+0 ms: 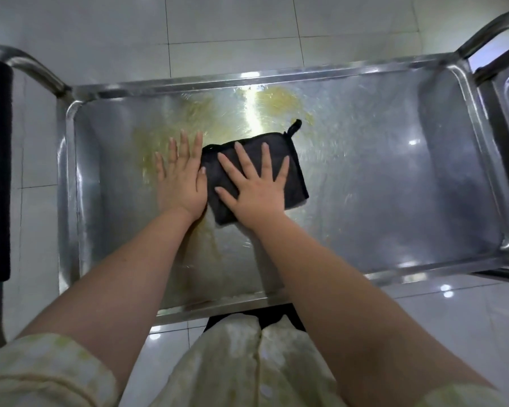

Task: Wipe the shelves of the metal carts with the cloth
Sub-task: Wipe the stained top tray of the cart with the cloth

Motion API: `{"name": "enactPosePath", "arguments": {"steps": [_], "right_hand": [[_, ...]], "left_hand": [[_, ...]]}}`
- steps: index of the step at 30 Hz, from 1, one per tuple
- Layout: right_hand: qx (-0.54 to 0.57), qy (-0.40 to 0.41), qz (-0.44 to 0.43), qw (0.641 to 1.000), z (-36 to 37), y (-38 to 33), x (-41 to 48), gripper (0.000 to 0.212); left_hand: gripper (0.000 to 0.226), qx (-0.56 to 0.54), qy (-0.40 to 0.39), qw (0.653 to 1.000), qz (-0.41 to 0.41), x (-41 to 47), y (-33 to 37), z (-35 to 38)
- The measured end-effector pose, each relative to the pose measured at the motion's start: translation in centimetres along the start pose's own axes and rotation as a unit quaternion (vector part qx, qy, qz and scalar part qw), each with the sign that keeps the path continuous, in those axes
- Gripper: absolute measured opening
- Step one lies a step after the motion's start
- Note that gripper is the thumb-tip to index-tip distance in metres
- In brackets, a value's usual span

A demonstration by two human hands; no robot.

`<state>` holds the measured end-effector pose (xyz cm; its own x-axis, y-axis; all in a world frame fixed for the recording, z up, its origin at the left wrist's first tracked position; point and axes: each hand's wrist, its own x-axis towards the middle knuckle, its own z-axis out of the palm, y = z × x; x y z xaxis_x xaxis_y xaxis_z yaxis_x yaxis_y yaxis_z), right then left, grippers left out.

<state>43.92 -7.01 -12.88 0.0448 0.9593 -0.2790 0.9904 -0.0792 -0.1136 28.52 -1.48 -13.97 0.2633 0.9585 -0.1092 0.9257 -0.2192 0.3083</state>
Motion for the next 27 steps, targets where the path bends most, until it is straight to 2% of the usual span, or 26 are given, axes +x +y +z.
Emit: {"name": "enactPosePath", "arguments": {"steps": [3,6,9,11,14,16,19,22,25,27], "right_hand": [[-0.003,0.011,0.038,0.999,-0.5,5.9,0.4,0.066],[0.023,0.016,0.154,0.988,-1.5,14.7,-0.2,0.069],[0.055,0.015,0.274,0.96,-2.5,21.5,-2.2,0.071],[0.063,0.013,0.325,0.943,-2.4,22.2,-2.7,0.07],[0.088,0.012,0.369,0.925,-2.5,18.4,-0.6,0.067],[0.072,0.011,0.314,0.946,-2.4,14.2,2.0,0.067],[0.024,-0.001,0.136,0.99,-2.1,6.2,5.1,0.066],[-0.008,-0.011,-0.001,1.0,-1.8,1.3,5.4,0.065],[-0.006,-0.004,-0.007,1.0,-2.3,4.0,5.6,0.064],[0.013,0.01,0.06,0.998,-2.7,8.3,5.6,0.065]], "left_hand": [[0.058,0.019,-0.013,1.0,0.005,0.0,0.2,0.1],[0.059,0.064,-0.03,0.997,0.004,0.1,0.0,0.4],[0.062,0.084,-0.036,0.996,-0.001,0.2,0.0,0.8],[0.061,0.089,-0.035,0.995,-0.001,0.1,0.0,0.9],[0.061,0.089,-0.037,0.995,-0.004,0.2,-0.1,0.9],[0.062,0.092,-0.035,0.995,-0.007,0.3,-0.2,0.8],[0.062,0.086,-0.032,0.996,-0.005,0.3,-0.2,1.0],[0.065,0.09,-0.026,0.996,-0.001,0.2,0.0,1.0],[0.063,0.09,-0.03,0.995,-0.008,0.3,0.2,0.8],[0.061,0.09,-0.04,0.995,-0.011,0.2,0.4,0.7]]}}
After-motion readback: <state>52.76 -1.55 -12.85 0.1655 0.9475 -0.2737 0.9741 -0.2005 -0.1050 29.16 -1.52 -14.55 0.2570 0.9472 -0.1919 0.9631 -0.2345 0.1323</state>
